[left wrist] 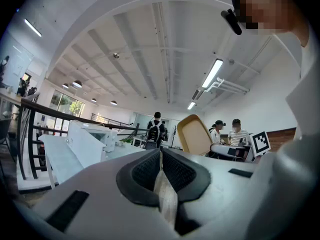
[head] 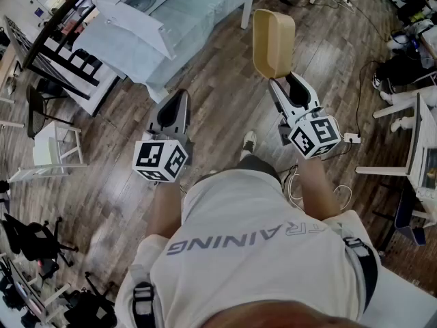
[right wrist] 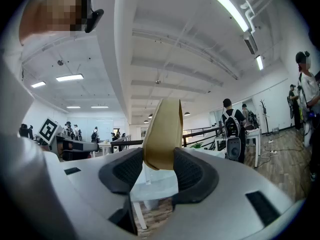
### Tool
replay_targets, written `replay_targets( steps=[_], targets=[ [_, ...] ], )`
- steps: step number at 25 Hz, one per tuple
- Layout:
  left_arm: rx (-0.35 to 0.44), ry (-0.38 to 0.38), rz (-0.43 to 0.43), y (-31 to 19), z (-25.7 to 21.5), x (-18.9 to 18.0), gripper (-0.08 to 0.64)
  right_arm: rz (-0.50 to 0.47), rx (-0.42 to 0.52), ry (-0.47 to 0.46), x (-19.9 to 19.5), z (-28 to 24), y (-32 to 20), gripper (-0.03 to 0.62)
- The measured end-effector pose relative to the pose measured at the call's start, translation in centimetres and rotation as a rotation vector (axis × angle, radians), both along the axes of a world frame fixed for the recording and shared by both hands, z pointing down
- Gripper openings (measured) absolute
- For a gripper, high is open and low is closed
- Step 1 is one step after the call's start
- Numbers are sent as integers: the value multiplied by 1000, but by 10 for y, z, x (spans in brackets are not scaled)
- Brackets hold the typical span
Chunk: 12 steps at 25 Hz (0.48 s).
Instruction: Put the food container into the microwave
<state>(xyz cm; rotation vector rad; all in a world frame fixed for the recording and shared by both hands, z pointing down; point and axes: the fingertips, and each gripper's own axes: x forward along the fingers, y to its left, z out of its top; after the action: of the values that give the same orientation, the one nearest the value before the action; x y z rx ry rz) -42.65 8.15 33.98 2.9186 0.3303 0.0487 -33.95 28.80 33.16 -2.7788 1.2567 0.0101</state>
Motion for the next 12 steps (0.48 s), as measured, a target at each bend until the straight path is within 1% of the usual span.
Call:
replay_targets(
  steps=[12],
  targets=[
    [-7,-22,10,0,8,6,44,-3,13,-12,6,4,-4,209]
  ],
)
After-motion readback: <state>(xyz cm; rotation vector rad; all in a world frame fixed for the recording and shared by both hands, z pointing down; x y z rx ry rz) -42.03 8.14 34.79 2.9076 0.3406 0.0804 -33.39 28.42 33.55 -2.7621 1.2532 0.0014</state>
